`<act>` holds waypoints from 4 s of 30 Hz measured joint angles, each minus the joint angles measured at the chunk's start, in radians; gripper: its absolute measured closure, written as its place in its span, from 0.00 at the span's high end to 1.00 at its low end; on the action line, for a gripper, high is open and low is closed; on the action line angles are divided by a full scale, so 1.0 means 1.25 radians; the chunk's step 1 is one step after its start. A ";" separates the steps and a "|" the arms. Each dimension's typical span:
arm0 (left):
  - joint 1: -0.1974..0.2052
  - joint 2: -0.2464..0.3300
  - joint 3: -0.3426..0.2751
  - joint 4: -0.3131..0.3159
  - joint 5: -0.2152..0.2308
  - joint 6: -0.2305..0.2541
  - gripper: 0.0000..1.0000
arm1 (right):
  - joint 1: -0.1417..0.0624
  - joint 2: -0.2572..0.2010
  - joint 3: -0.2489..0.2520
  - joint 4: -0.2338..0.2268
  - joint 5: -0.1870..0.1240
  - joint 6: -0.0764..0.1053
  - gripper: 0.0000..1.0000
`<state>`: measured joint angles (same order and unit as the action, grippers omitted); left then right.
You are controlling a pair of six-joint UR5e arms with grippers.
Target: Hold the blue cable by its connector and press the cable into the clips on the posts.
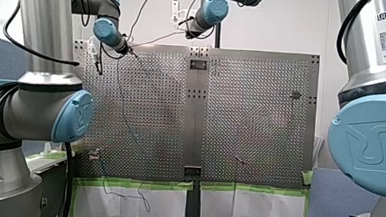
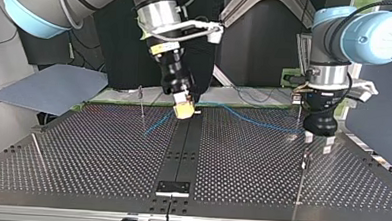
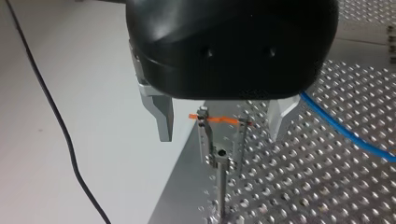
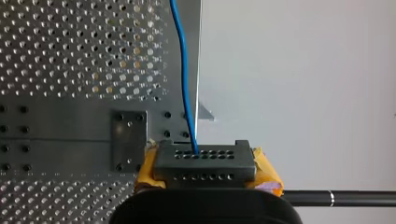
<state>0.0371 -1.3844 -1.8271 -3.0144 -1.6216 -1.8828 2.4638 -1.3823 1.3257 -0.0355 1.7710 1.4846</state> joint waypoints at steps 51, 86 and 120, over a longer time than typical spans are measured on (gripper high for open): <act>-0.032 -0.002 0.004 0.016 -0.025 0.235 1.00 | -0.006 0.001 0.001 0.000 0.003 0.000 0.00; -0.059 -0.003 -0.002 -0.027 -0.040 0.235 1.00 | -0.006 0.004 0.002 -0.001 0.004 0.003 0.00; -0.292 -0.060 -0.019 -0.123 0.034 0.014 1.00 | -0.015 0.095 0.002 -0.007 0.001 -0.007 0.00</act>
<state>-0.3283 -1.4590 -1.8511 -3.1684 -1.5792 -1.8650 2.4449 -1.2640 1.3289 -0.0443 1.7720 1.4759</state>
